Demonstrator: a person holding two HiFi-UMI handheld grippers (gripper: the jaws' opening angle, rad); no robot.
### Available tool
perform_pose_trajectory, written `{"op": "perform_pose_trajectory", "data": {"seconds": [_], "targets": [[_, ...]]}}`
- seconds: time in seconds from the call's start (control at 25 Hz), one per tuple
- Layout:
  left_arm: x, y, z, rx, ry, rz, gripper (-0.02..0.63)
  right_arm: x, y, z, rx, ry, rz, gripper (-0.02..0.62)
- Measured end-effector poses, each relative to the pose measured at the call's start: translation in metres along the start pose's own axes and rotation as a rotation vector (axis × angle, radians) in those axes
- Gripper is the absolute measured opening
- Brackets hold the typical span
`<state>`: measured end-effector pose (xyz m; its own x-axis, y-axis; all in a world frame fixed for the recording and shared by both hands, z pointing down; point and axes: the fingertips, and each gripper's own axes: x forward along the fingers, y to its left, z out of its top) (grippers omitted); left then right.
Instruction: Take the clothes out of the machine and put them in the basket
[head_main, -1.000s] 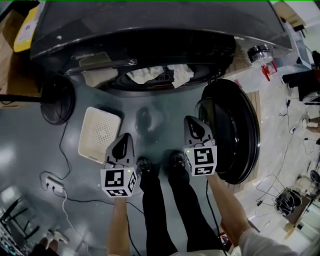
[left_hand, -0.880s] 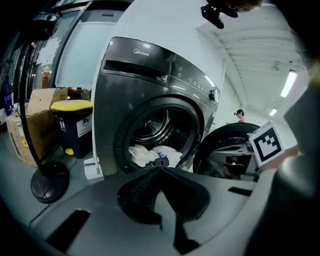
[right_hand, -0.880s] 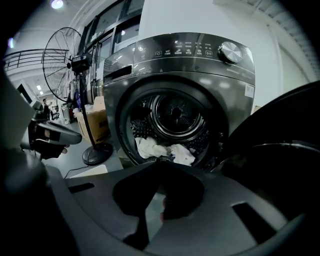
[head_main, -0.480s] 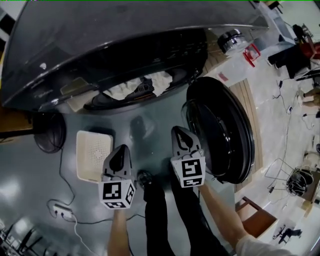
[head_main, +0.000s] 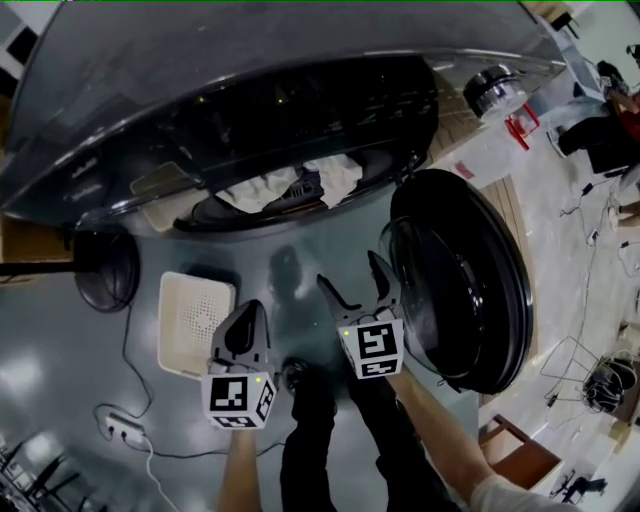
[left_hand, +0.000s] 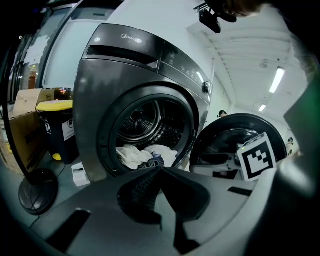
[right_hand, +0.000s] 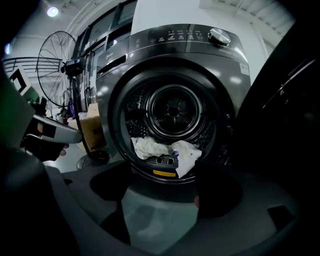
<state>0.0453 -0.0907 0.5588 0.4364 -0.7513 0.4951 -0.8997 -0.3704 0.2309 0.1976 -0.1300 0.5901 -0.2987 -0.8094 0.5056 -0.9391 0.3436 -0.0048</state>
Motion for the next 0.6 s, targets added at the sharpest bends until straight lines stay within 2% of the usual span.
{"op": "perform_pose_trajectory", "data": {"seconds": [0.16, 0.6], "targets": [[0.006, 0.002, -0.009, 0.004, 0.001, 0.008, 0.018, 0.028, 0.002, -0.004, -0.032, 0.017, 0.009, 0.408], [0.025, 0.033, -0.014, -0.021, -0.044, 0.053, 0.018, 0.142, -0.030, 0.017, -0.082, 0.012, -0.049, 0.411]]}}
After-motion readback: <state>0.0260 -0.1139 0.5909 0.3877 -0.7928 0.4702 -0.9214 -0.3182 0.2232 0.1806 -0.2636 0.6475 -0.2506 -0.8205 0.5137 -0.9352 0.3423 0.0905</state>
